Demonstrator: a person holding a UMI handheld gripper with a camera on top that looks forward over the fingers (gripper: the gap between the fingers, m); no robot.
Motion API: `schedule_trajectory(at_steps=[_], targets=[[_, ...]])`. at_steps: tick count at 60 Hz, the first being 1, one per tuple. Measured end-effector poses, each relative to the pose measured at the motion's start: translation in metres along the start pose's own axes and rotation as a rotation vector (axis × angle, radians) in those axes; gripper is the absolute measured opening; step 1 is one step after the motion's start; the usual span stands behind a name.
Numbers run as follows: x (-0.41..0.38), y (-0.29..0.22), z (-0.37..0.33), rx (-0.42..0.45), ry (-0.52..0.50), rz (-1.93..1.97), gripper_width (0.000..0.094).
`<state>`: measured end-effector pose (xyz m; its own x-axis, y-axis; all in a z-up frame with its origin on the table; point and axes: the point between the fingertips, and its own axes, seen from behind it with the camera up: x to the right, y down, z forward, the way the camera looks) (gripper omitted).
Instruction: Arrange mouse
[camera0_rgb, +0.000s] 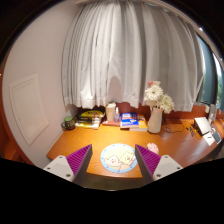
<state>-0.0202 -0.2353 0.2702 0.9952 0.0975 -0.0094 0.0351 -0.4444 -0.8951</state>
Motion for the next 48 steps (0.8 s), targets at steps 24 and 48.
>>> schedule_trajectory(at_steps=[24,48], targets=[[0.091,0.169,0.055,-0.229,0.112,0.021,0.0860],[0.220,0.198,0.185,-0.333,0.215,0.077,0.0856]])
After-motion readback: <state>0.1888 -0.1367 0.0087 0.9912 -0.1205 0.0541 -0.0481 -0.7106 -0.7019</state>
